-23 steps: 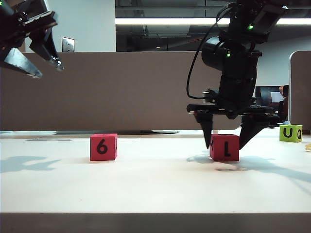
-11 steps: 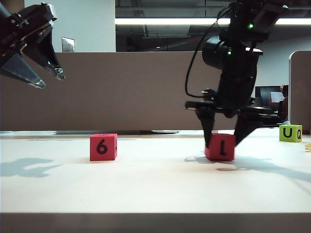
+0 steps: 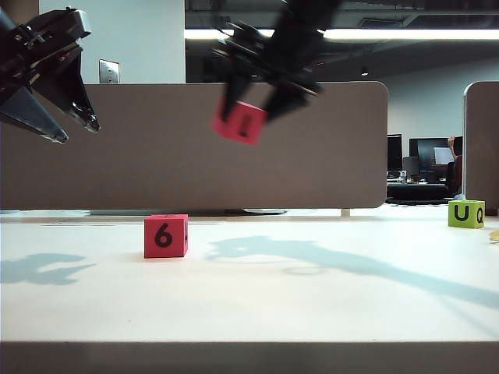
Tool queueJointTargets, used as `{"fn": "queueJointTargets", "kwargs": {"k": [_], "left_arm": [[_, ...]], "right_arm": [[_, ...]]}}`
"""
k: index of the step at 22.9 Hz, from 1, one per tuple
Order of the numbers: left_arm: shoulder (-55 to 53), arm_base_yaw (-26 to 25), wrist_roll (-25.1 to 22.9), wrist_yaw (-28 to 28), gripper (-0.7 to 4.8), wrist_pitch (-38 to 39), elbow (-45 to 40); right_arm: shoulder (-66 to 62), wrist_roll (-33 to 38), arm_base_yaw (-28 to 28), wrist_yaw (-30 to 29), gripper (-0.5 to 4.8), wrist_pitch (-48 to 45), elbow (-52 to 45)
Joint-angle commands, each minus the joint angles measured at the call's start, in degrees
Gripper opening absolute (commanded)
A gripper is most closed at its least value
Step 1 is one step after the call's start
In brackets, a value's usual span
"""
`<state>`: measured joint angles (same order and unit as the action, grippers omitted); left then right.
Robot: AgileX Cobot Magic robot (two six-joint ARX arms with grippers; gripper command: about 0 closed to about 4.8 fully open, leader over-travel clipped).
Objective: Stack the letter block on the right onto the letter block on the left.
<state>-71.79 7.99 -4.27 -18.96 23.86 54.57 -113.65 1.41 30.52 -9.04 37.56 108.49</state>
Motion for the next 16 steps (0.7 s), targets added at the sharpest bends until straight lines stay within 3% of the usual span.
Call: {"fn": "queueJointTargets", "kwargs": {"k": [1,6,16], "left_arm": [[0.3,0.0,-0.3,-0.2,2.78,-0.2,0.4],[0.3,0.0,-0.3,-0.1,2.78,1.0,0.4],[0.3,0.0,-1.5,1.0,2.78,2.4,0.4]], "right_arm": [[-3.1,-6.8,3.8,0.9,3.05,2.1,4.8],[-8.7,-15.1,9.1,4.4,3.05,2.4,8.3],[-14.1,-16.6,8.9,5.4,3.05,0.5,9.0]]}}
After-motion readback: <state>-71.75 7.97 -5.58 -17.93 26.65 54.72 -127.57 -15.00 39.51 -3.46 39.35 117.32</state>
